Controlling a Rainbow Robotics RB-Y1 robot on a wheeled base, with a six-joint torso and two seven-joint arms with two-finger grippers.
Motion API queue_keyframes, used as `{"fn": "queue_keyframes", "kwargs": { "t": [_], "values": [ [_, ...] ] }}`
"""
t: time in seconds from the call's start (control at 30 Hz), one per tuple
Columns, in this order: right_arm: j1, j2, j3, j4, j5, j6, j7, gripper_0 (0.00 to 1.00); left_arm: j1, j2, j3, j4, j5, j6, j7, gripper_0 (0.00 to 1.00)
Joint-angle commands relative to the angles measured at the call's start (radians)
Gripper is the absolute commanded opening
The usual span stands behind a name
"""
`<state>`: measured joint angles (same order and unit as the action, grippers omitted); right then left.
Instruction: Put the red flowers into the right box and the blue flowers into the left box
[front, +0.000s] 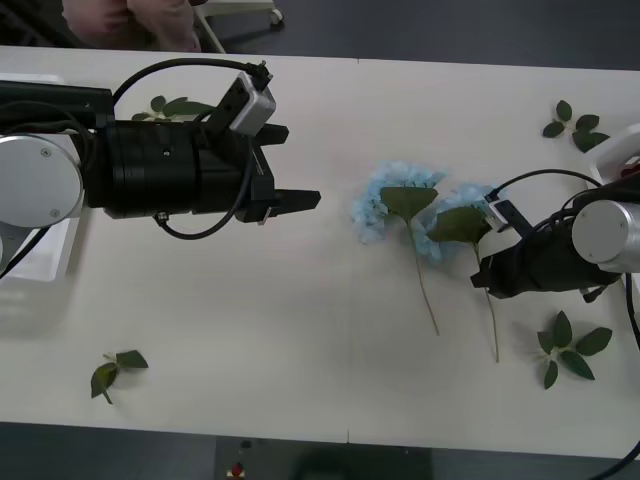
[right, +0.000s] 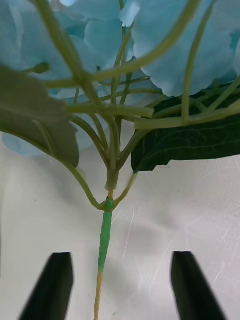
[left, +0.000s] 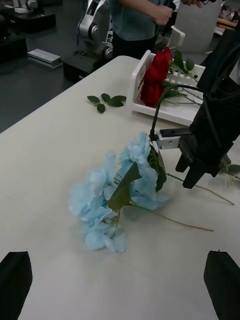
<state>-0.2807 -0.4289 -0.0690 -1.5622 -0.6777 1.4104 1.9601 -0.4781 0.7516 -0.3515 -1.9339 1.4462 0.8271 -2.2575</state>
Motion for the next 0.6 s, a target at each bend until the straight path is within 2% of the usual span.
{"fn": "queue_keyframes", "kwargs": {
  "t": [0.03, 0.37, 0.6],
  "values": [
    [-0.005, 0.019, -0.015, -0.015, 0.006, 0.001, -0.036, 0.00, -0.034, 0.005, 0.016, -0.020, 0.010, -0.006, -0.025, 1.00],
    [-0.005, 0.015, -0.031, -0.018, -0.010, 0.001, -0.030, 0.00, -0.034, 0.005, 0.016, -0.020, 0.010, -0.006, -0.025, 1.00],
    [0.003, -0.059, -0.064, -0.134, -0.135, 0.007, -0.020, 0.00, -0.034, 0.005, 0.016, -0.020, 0.010, -0.006, -0.025, 1.00]
  ]
}}
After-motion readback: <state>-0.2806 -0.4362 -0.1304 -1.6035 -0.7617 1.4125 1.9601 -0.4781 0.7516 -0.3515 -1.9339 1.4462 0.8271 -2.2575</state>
